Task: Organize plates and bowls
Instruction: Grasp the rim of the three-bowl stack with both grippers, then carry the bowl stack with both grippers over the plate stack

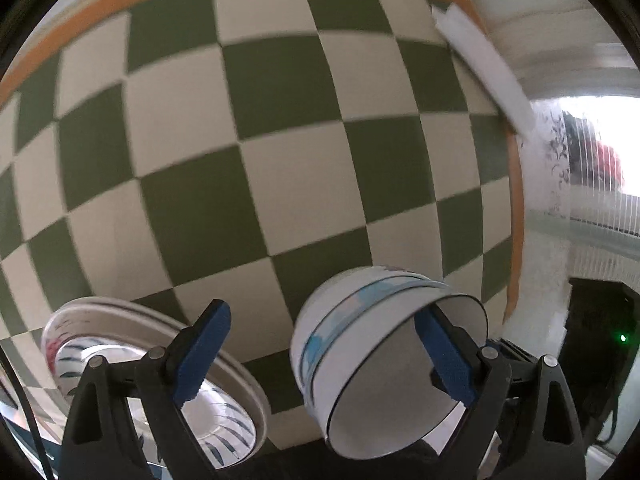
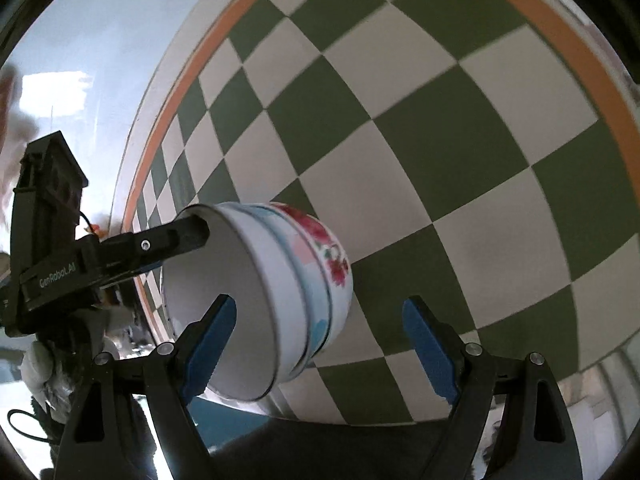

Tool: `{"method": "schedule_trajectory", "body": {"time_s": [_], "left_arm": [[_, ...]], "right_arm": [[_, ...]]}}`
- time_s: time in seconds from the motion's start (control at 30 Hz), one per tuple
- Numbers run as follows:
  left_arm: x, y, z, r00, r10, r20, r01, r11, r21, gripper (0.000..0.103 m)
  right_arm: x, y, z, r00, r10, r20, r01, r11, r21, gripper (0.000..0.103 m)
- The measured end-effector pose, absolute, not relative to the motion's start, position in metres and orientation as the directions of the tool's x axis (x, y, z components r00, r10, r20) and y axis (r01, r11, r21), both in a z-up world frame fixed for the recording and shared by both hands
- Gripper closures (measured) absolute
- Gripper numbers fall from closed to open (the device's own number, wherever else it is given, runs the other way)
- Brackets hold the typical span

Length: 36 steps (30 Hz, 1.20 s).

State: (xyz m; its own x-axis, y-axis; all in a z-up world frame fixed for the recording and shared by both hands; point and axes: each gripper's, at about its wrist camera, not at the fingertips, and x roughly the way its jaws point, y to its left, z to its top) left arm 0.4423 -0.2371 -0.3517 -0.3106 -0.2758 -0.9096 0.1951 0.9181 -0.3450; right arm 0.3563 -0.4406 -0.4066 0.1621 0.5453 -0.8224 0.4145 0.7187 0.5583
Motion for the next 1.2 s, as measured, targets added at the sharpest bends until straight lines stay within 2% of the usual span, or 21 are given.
{"method": "schedule_trajectory", "body": {"time_s": [0.13, 0.2, 0.23, 0.27, 0.33, 0.43, 0.67, 1.2], "left_arm": [[0.441, -0.246, -0.367, -0.367, -0.275, -0.889, 0.22, 0.903, -0.37, 0.013], [0.438, -0.25, -0.376, -0.399, -0.284, -0.872, 0.222, 0.893, -0.392, 0.022], [0.437, -0.252, -0.38, -0.412, -0.283, -0.866, 0.224, 0.89, -0.397, 0.032], [0.435, -0.254, -0.384, -0.433, -0.298, -0.851, 0.22, 0.88, -0.42, 0.037], [0.433, -0.255, -0.384, -0.444, -0.32, -0.837, 0.215, 0.869, -0.446, 0.041], [0.432, -0.255, -0.381, -0.433, -0.327, -0.84, 0.225, 0.864, -0.451, 0.042], [0.43, -0.249, -0.378, -0.39, -0.348, -0.853, 0.211, 0.868, -0.45, 0.043], [0.425, -0.246, -0.359, -0.324, -0.33, -0.886, 0.195, 0.893, -0.404, 0.043]], "right_arm": [[0.359, -0.439, -0.426, 0.146, 0.596, -0.789, 0.428, 0.681, 0.594, 0.016], [0.36, -0.435, -0.437, 0.139, 0.63, -0.764, 0.432, 0.655, 0.619, 0.017], [0.362, -0.433, -0.441, 0.137, 0.645, -0.752, 0.434, 0.643, 0.631, 0.019], [0.363, -0.431, -0.445, 0.135, 0.661, -0.738, 0.435, 0.63, 0.643, 0.02], [0.366, -0.427, -0.452, 0.134, 0.675, -0.726, 0.436, 0.617, 0.655, 0.028], [0.371, -0.423, -0.462, 0.132, 0.691, -0.711, 0.441, 0.601, 0.666, 0.042], [0.37, -0.419, -0.467, 0.178, 0.698, -0.693, 0.427, 0.58, 0.694, 0.044], [0.377, -0.411, -0.465, 0.133, 0.727, -0.674, 0.385, 0.589, 0.71, 0.046]]}}
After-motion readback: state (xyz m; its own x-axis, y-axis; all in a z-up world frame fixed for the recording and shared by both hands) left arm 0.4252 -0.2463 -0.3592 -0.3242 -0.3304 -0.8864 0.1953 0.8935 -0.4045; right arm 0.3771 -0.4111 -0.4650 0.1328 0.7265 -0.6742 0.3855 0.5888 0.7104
